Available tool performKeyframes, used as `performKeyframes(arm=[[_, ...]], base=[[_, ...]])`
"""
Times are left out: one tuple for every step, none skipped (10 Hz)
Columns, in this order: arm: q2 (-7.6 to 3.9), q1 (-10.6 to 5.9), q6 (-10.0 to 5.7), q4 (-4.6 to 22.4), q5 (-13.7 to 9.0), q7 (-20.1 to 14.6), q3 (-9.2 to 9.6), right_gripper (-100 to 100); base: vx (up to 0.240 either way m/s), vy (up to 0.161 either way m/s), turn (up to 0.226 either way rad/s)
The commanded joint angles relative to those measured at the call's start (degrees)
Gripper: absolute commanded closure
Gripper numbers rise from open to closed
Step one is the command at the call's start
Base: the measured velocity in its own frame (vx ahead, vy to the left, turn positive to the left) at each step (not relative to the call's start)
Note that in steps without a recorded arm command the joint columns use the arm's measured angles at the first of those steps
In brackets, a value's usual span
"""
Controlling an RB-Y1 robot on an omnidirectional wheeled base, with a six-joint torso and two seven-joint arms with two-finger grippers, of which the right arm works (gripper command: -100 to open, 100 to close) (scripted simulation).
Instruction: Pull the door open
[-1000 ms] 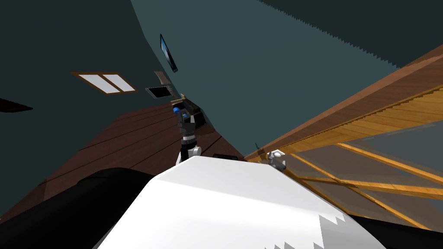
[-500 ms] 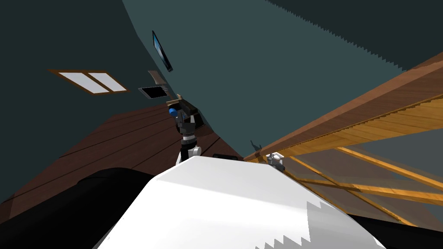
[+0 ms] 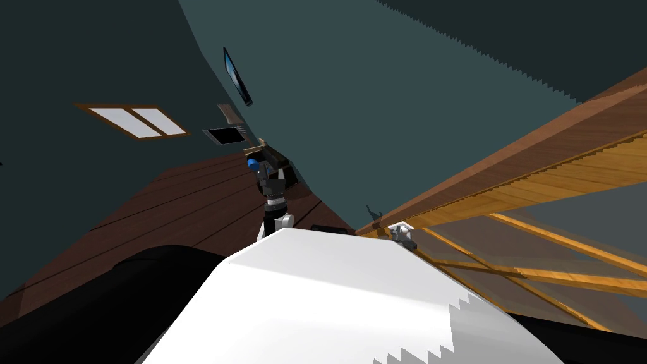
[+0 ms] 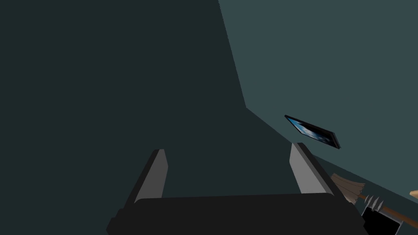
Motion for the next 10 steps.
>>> performKeyframes(arm=[[-0.37,0.45,-0.22,-0.4,0.7,-0.6,1.00,100],[-0.48,0.57,-0.28,-0.5,0.9,-0.8,1.27,100],[-0.70,0.84,-0.41,-0.7,1.3,-1.2,1.87,100],[-0.94,1.14,-0.56,-0.9,1.7,-1.6,2.52,100],[-1.20,1.45,-0.71,-1.2,2.2,-2.1,3.21,100],[-1.45,1.75,-0.86,-1.4,2.6,-2.5,3.88,100],[-1.80,2.18,-1.06,-1.8,3.3,-3.1,4.82,100],[-2.09,2.52,-1.23,-2.1,3.8,-3.6,5.58,100],[-2.30,2.78,-1.36,-2.3,4.2,-4.0,6.15,100],[-2.22,2.74,-1.08,-2.7,3.9,-3.5,5.60,100]], base=[[-0.116,0.046,0.047],[-0.159,0.065,0.040],[-0.178,0.065,0.041],[-0.179,0.046,0.053],[-0.206,0.023,0.083],[-0.221,0.006,0.064],[-0.245,0.004,0.099],[-0.252,0.008,0.090],[-0.231,0.026,0.073],[-0.099,0.020,0.023]])
